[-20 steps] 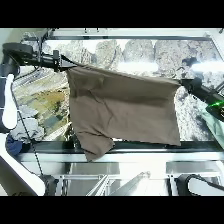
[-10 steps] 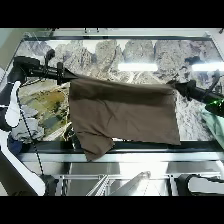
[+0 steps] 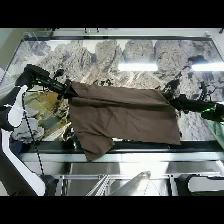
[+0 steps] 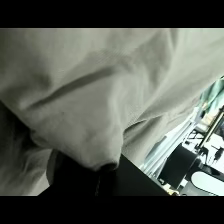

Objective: Fold the shirts.

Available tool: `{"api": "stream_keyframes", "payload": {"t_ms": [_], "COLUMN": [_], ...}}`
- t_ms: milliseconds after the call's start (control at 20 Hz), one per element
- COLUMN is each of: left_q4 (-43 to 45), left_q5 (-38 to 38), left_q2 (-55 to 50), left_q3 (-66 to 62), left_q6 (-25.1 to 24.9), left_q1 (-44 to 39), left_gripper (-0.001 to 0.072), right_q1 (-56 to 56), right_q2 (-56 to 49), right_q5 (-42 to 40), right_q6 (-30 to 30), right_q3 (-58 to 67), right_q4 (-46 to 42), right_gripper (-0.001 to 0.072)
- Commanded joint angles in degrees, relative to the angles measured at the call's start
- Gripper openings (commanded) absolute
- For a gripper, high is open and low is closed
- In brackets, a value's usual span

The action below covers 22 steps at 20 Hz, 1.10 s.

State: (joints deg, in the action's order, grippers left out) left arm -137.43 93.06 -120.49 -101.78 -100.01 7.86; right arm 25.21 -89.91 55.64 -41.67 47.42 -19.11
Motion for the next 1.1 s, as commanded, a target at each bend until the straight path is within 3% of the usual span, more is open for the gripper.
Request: {"api": "stream_keyframes", "payload": {"t_ms": [0, 550, 600, 650, 700, 800, 950, 1050], "left_q4": [1.31, 0.96, 0.74, 0.81, 0.72, 0.85, 1.66, 6.29], "left_q5": [-0.68, -0.22, 1.27, 3.91, 6.23, 6.95, 5.46, 3.61], "left_q2": [0.02, 0.02, 0.02, 0.09, 0.15, 1.95, 9.64, 17.22], "left_q3": [1.14, 1.14, 1.11, 0.55, -0.39, -0.63, 8.61, 20.81], "left_q6": [0.63, 0.61, 0.57, 0.04, 0.22, 0.63, -0.48, -0.63], "left_q1": [-0.81, -0.68, -0.63, -0.48, -0.31, 0.66, 2.32, 3.28], "left_gripper": [0.0014, 0.0018, 0.0128, 0.0494, 0.072, 0.0703, 0.0703, 0.0703], "right_q1": [-0.07, -0.07, 0.11, 0.7, 1.92, 5.25, 10.16, 12.83], "right_q2": [-1.16, -1.14, -1.09, -0.94, -0.57, 1.64, 5.46, 7.63], "right_q5": [0.13, 1.29, 2.91, 5.44, 8.66, 13.27, 17.33, 17.77], "right_q6": [-0.59, -0.59, -0.61, -0.63, -1.11, -1.75, -4.2, -8.83], "right_q3": [-0.04, -0.04, 0.02, 0.28, 0.79, 1.07, 1.05, 0.09], "right_q4": [-1.27, -1.25, -1.25, -1.27, -1.25, -1.29, -3.54, -12.59], "right_gripper": [0.0022, 0.0026, 0.0142, 0.0485, 0.058, 0.0486, 0.0488, 0.0488]}}
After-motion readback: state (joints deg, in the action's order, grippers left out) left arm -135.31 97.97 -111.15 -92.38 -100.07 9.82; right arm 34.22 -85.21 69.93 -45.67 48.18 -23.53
